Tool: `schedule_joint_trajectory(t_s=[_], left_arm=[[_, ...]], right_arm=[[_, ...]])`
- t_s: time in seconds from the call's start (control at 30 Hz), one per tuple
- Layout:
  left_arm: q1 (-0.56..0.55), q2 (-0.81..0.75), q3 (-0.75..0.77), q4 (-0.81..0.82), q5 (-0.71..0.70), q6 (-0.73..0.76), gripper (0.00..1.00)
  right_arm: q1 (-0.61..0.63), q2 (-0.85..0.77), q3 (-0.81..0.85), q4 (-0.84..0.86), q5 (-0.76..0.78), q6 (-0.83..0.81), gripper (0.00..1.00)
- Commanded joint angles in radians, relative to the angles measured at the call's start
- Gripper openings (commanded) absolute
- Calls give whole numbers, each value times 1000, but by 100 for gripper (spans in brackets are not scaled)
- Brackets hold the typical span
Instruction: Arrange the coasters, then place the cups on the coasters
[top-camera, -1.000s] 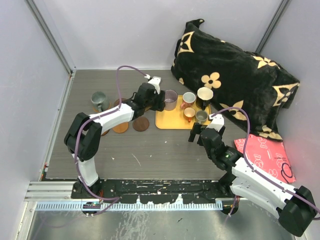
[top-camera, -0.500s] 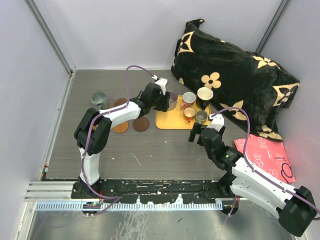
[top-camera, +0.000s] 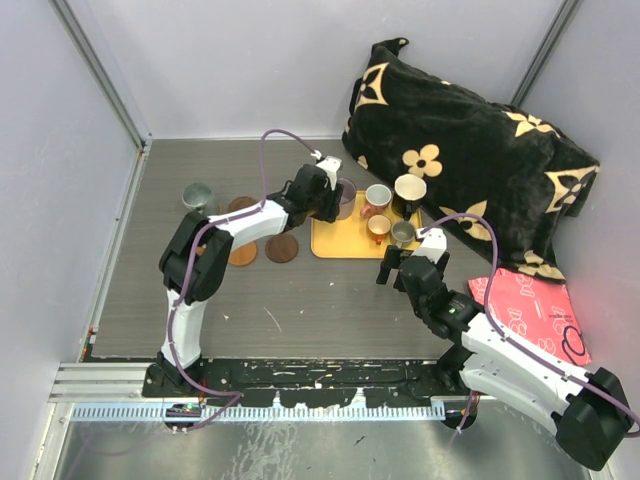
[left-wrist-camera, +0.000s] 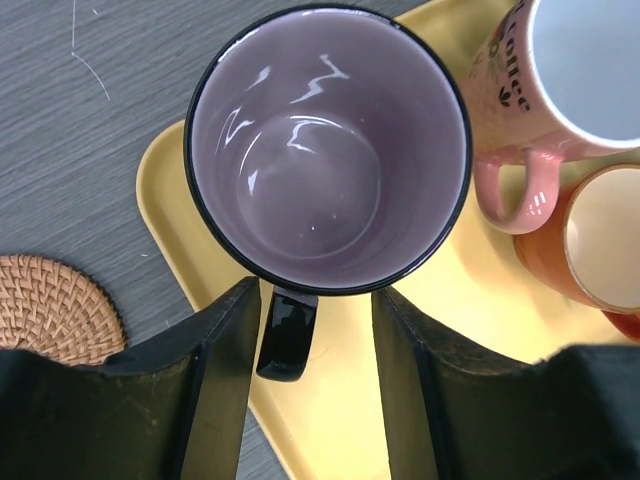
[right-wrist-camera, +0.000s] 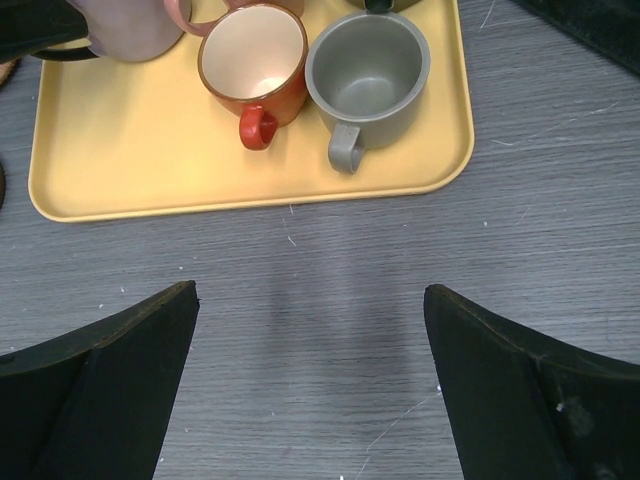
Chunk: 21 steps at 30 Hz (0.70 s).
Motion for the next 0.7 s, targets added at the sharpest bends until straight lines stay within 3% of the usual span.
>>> schedule_joint_trajectory(t_s=[0.0,0.13,0.2,0.4,0.5,0.57,0.67], left_arm=[[3,3,42,3,-7,28,50],[4,10,44,6,-7,29,46],[5,14,46,9,-7,30,35],[5,34,69,-4,-5,30,31],[6,40,80,-14,-1,30,15],[5,42,88,-26,-2,31,0],[6,32,81,-21,-7,27,0]], right_arm=[[-2,7,31,44,24,9,100],[-2,12,30,48,21,9,100],[-1,14,29,49,21,9,100],[-2,13,28,48,21,9,100],[-2,15,27,52,21,10,100],[-2,16,26,52,22,9,100],[-2,15,25,52,21,9,100]])
